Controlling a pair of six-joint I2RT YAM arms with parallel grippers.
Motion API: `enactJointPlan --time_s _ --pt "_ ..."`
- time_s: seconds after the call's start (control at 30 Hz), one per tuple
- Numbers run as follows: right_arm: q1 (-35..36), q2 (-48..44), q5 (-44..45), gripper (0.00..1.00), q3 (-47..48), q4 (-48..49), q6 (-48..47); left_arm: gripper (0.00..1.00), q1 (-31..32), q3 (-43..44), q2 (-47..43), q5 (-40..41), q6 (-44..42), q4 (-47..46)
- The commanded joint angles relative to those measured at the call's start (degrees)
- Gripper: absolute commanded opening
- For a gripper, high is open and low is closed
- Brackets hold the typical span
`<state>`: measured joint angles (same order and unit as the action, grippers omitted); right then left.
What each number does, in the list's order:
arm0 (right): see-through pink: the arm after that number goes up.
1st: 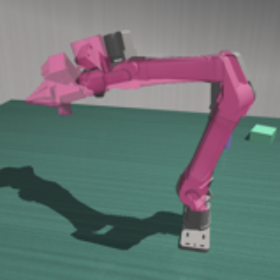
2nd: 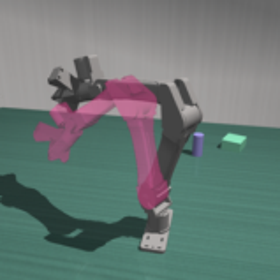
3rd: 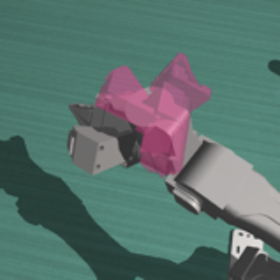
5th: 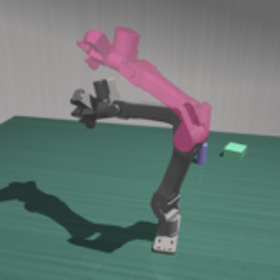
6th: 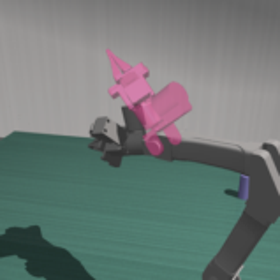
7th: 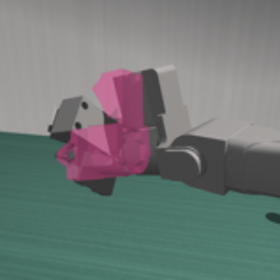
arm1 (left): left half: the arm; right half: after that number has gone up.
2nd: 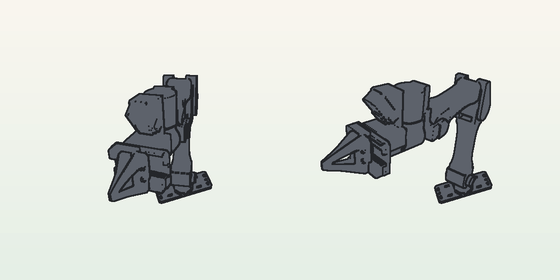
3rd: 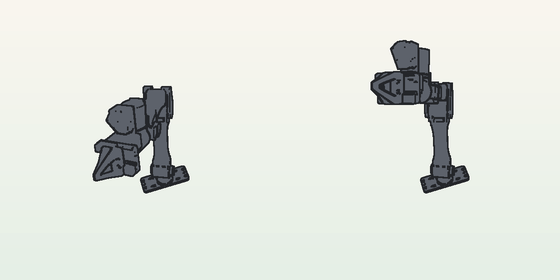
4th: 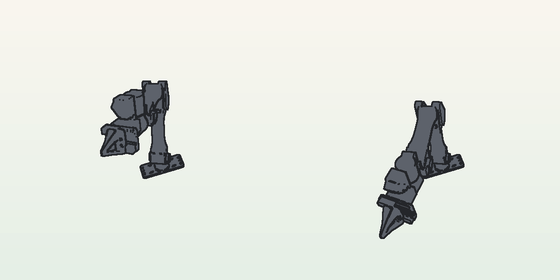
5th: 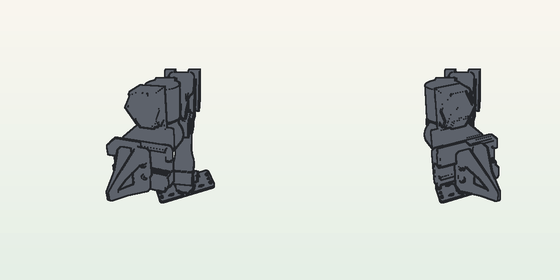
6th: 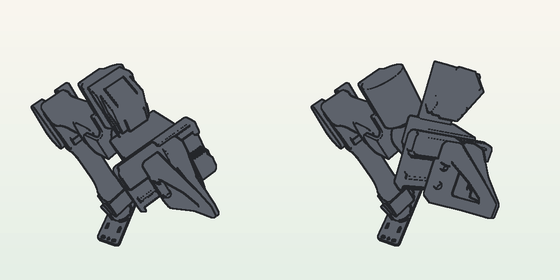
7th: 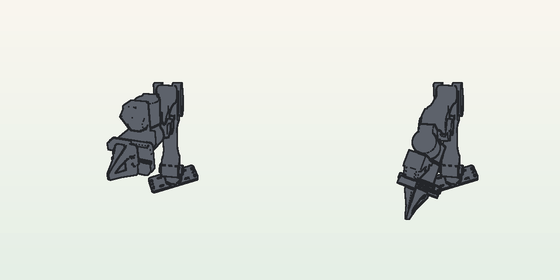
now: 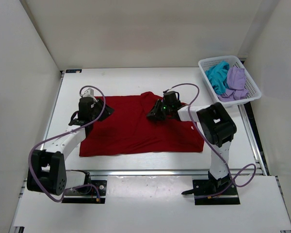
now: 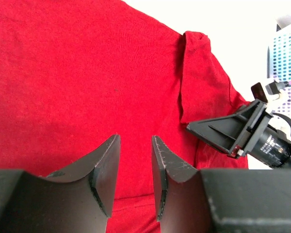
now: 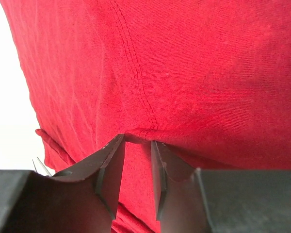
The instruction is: Fold and stack the t-shirts
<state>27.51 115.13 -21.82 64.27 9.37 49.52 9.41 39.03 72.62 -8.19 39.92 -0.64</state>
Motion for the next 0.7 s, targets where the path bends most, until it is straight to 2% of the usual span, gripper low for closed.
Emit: enactJointPlan --time_s 0.0,0.27,0.43,0.57,0.67 --pt "-0.61 0.53 0.64 0.27 1.13 0.04 -0.56 0.43 -0.18 2.46 0.59 1.24 -0.81 0.47" --pt "-0.79 -0.43 -1.47 0.36 0.86 1.53 0.06 0.43 -0.09 2.64 0.59 1.59 -1.16 0.64" --pt "-1.14 1.41 -1.81 0.26 2.36 -0.05 -0.13 0.43 -0.18 2.46 0.86 1.07 -0.64 0.56" --pt "-2.1 1.5 -2.08 0.23 1.91 -0.14 -0.21 0.43 -0.44 2.46 0.59 1.07 -0.72 0.64" --pt "-2.37 1.59 -2.52 0.16 1.56 0.39 0.14 0.42 -0.36 2.46 1.12 1.5 -0.81 0.64"
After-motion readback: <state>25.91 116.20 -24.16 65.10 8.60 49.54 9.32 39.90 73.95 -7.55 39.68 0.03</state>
